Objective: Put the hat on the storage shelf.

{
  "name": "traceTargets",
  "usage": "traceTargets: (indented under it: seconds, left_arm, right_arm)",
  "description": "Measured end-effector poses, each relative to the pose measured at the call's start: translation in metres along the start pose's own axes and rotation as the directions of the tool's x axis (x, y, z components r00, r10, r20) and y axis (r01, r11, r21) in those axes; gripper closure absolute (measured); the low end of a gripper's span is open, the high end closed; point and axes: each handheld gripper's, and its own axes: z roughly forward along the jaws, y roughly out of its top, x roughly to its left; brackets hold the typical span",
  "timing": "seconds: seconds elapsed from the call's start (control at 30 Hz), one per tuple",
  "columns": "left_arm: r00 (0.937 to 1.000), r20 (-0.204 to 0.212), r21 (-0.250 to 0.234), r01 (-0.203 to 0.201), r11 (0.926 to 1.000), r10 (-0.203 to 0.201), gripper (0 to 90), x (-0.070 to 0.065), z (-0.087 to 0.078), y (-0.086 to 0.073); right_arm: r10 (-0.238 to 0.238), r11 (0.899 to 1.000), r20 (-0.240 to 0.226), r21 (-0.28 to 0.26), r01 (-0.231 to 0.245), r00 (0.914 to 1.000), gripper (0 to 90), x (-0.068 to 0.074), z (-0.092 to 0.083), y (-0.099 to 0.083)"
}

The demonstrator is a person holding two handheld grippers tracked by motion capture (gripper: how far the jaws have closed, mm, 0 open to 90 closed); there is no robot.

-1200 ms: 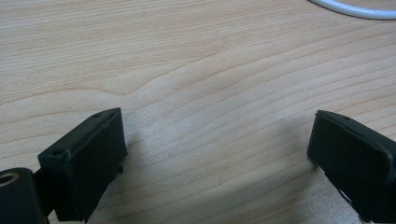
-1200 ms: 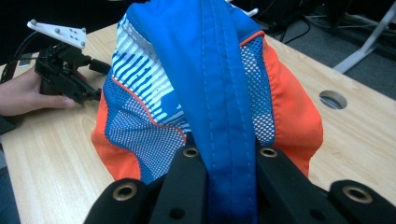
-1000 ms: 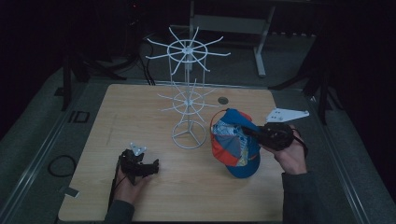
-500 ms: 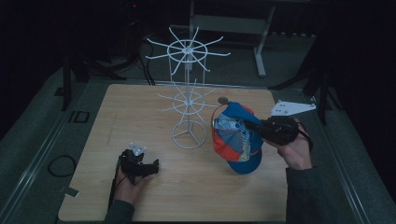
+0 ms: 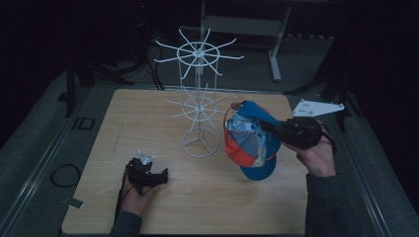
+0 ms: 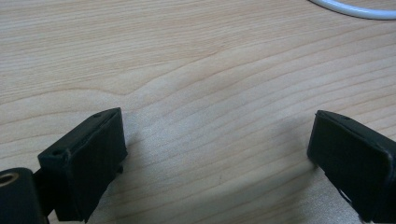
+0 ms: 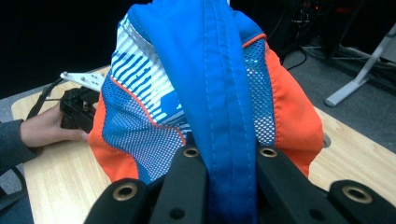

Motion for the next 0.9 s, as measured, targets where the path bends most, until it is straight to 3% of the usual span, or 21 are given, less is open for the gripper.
traceTargets:
  seconds: [0.57,0.9]
  left_arm:
    - [1.0000,-0.001,0.001,0.002,1.0000,-0.002,4.8,-0.001,0.000,0.000]
    - [1.0000,0.001,0.001,-0.004,1.0000,0.004,4.7,-0.002,0.001,0.001]
  right_arm:
    - [0.025,0.996,-0.023,-0.085,-0.027,0.9994,88.0,-0.002,-0.013,0.008]
    - [0.046,0.991,-0.008,-0.121,-0.047,0.9989,88.1,-0.001,-0.019,0.009]
